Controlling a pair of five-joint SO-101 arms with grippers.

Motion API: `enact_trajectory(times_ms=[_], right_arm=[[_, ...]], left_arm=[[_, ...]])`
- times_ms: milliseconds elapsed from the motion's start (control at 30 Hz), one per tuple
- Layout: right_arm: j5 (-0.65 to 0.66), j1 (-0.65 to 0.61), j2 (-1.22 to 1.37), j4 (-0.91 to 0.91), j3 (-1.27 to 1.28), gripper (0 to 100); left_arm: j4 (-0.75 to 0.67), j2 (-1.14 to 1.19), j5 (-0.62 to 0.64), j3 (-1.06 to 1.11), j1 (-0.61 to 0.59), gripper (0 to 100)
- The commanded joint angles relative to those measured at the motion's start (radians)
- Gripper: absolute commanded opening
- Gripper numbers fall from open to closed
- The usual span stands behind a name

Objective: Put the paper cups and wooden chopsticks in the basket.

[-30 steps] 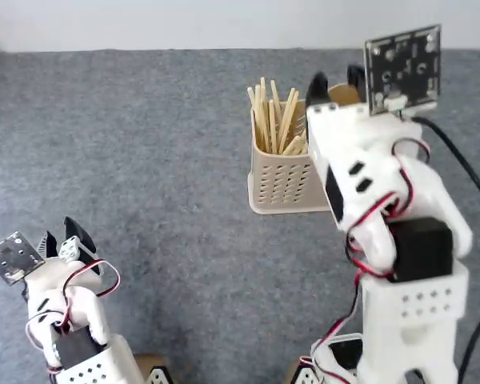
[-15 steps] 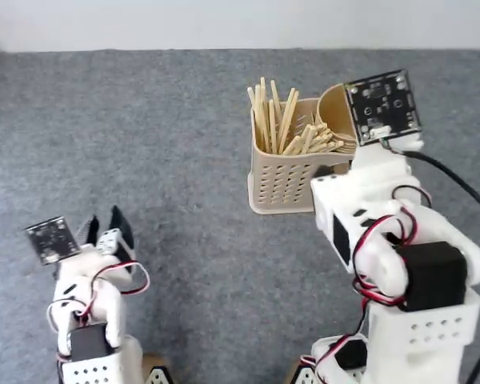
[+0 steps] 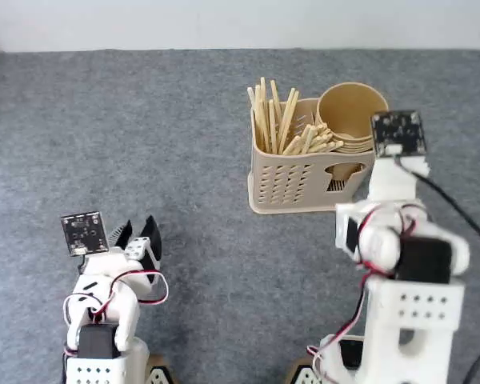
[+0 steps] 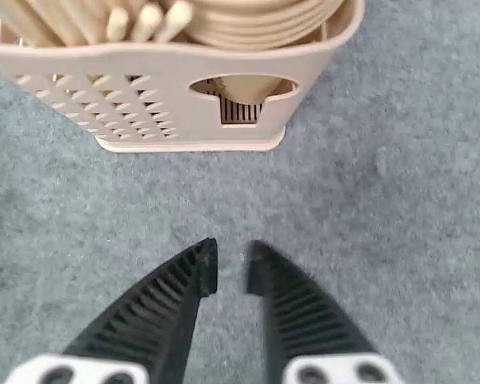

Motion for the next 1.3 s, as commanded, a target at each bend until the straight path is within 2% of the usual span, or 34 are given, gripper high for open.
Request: enact_trajectory(times_ms=[0, 200, 467, 700, 867, 1000, 1100, 1267], right_arm=[[-0.003, 0.012, -0.122, -0.116, 0.14, 1.7], [-0.003, 0.012, -0.295, -0.308, 0.448, 0.8], [-0.009, 0.012, -0.489, -0.452, 0.72, 0.8], [-0.011, 0.012, -0.611, -0.518, 0.927, 0.9], [-0.011, 0.012, -0.717, -0.524, 1.036, 0.9], [-0.015, 0.012, -0.834, -0.521, 1.126, 0.9], [-0.078, 0.012, -0.94, -0.518, 1.191, 0.9], [-0.11, -0.012, -0.932, -0.518, 1.224, 0.9]], left_arm=[[0.009, -0.02, -0.008, -0.01, 0.005, 14], [0.014, -0.02, -0.008, -0.01, 0.005, 14], [0.052, -0.02, -0.008, -0.01, 0.009, 14], [0.054, -0.02, -0.006, -0.01, 0.011, 13], [0.064, -0.02, -0.006, -0.01, 0.011, 1], [0.064, -0.02, -0.006, -0.01, 0.012, 1], [0.066, -0.02, -0.006, -0.01, 0.012, 1], [0.068, -0.02, -0.006, -0.01, 0.012, 1]])
